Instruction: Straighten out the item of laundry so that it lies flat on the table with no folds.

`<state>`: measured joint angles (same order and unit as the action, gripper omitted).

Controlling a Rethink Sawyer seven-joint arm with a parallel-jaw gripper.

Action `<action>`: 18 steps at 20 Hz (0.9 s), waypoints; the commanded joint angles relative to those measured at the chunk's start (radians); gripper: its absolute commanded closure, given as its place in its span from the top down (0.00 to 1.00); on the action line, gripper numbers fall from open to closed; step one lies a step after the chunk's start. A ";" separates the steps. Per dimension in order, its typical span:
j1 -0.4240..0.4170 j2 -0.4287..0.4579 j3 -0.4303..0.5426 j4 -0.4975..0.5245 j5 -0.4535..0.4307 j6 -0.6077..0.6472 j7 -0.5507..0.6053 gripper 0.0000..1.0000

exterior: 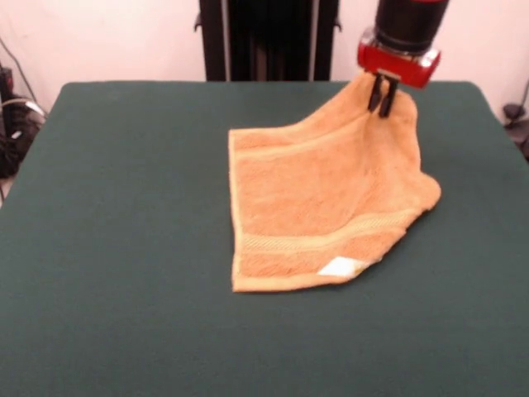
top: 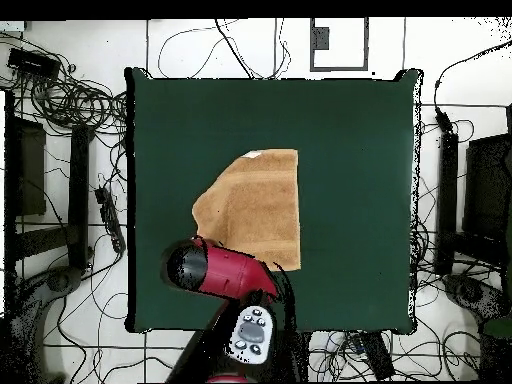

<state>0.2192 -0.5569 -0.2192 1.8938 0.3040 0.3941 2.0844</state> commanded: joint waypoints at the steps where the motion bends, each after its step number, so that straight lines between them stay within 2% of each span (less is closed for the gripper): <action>1: 0.072 -0.009 -0.040 -0.037 0.105 0.188 0.379 0.00; 8: 0.035 0.022 0.015 0.042 0.172 0.004 0.320 0.00; 12: -0.093 0.112 0.173 0.074 0.177 -0.245 0.245 0.00; 16: -0.063 0.168 0.137 0.033 0.148 -0.310 0.252 0.00; 18: -0.015 0.191 0.067 -0.007 0.147 -0.295 0.245 0.00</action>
<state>0.1582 -0.4737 -0.2172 1.9077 0.4074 0.1410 2.0844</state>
